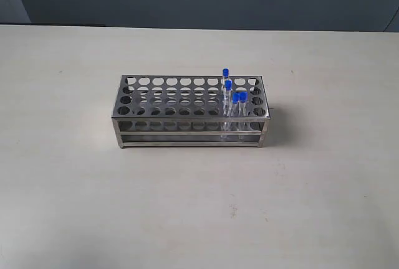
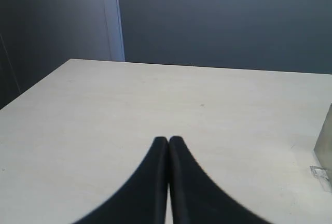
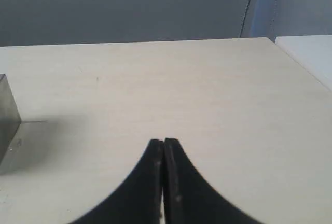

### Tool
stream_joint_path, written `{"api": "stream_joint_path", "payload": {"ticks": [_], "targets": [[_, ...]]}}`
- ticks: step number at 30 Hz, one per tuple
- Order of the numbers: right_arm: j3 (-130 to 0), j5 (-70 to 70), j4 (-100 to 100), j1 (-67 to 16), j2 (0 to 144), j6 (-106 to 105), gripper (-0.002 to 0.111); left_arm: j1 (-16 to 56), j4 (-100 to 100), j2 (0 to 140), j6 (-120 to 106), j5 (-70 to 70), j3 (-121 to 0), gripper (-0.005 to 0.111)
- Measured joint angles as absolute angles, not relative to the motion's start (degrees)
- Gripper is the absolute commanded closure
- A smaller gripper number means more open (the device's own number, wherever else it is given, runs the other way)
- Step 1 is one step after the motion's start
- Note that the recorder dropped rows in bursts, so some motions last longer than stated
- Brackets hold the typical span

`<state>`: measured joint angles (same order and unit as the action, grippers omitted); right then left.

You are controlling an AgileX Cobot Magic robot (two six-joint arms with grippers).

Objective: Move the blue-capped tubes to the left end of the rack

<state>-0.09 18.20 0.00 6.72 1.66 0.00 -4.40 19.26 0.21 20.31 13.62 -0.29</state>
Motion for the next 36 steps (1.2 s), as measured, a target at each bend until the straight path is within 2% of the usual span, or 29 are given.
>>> {"api": "stream_joint_path", "payload": {"ticks": [4, 10, 13, 19, 22, 27, 31, 34, 36], "targets": [[-0.1, 13.9, -1.6, 6.7, 1.7, 1.9, 0.109, -4.4, 19.3, 0.2, 20.3, 13.6, -0.3, 0.106], [-0.1, -6.9, 20.7, 6.7, 1.7, 18.4, 0.109, -4.4, 19.3, 0.2, 20.3, 13.6, -0.3, 0.106], [-0.1, -11.4, 28.9, 6.7, 1.6, 22.6, 0.109, -4.4, 19.3, 0.2, 20.3, 13.6, -0.3, 0.106], [-0.1, -12.0, 30.3, 6.7, 1.5, 24.2, 0.109, -4.4, 19.3, 0.2, 20.3, 13.6, -0.3, 0.106], [-1.9, -18.5, 25.2, 6.7, 2.2, 23.4, 0.109, -4.4, 19.3, 0.2, 20.3, 13.6, -0.3, 0.106], [-23.5, -18.1, 10.9, 6.7, 14.6, 12.1, 0.109, -4.4, 19.3, 0.2, 20.3, 13.6, -0.3, 0.106], [-46.6, -14.3, 0.0, 6.7, 35.5, 7.8, 0.109, -4.4, 19.3, 0.2, 20.3, 13.6, -0.3, 0.106], [-64.2, -3.5, -5.7, 5.9, 49.1, 7.2, 0.109, -4.4, 19.3, 0.2, 20.3, 13.6, -0.3, 0.106], [-71.4, 5.6, -6.7, 3.6, 56.9, 5.6, 0.109, -4.4, 19.3, 0.2, 20.3, 13.6, -0.3, 0.106]]}}
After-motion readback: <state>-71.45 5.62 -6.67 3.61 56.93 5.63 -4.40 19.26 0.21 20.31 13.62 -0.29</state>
